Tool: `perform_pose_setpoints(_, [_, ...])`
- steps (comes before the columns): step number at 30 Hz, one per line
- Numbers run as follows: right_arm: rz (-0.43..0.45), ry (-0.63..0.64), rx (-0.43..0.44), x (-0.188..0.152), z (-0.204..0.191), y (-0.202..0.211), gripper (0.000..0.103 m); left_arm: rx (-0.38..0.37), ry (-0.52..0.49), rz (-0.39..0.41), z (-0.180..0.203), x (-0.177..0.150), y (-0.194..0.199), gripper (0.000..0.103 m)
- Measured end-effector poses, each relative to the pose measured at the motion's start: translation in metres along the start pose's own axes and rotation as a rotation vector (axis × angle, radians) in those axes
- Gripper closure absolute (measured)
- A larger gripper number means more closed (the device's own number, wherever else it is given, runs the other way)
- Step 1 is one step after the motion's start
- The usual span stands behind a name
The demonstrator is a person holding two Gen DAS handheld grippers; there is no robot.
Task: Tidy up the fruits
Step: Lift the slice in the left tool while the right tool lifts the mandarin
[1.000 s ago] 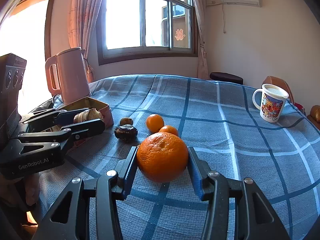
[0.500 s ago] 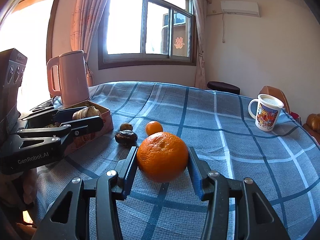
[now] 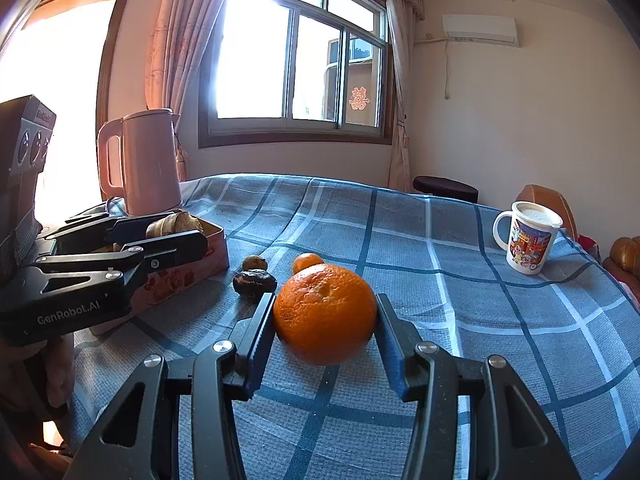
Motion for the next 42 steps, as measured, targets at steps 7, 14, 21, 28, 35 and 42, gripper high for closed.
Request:
perform_pose_setpoints(7, [0.022, 0.009, -0.002, 0.002, -0.001, 0.004, 0.053, 0.005, -0.002, 0.025, -0.002, 0.003, 0.004, 0.057])
perform_pose_setpoints(14, [0.048, 0.021, -0.005, 0.005, -0.003, 0.009, 0.053, 0.011, 0.0, 0.045, -0.003, 0.005, 0.007, 0.057])
perform_pose_setpoints(21, [0.072, 0.029, -0.002, 0.007, -0.004, 0.013, 0.053, 0.015, -0.004, 0.069, -0.002, 0.007, 0.011, 0.057])
perform_pose_setpoints(28, [0.092, 0.034, -0.006, 0.009, -0.006, 0.016, 0.053, 0.025, -0.005, 0.084, -0.003, 0.009, 0.014, 0.057])
perform_pose_setpoints(35, [0.109, 0.046, -0.006, 0.011, -0.009, 0.019, 0.053, 0.042, -0.01, 0.103, -0.004, 0.011, 0.018, 0.057])
perform_pose_setpoints(42, [0.125, 0.054, -0.004, 0.013, -0.012, 0.021, 0.053, 0.054, -0.011, 0.119, -0.006, 0.013, 0.02, 0.057])
Point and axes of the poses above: each gripper's, at about its wrist camera, not at the fingertips, and y roughly against the way its jaws point, z to its right, x to its top, the point moved 8 cm from there along -y, roughly the way its jaws point, and after that the axes turned 11 degrees about z, right-handed, at the moved point
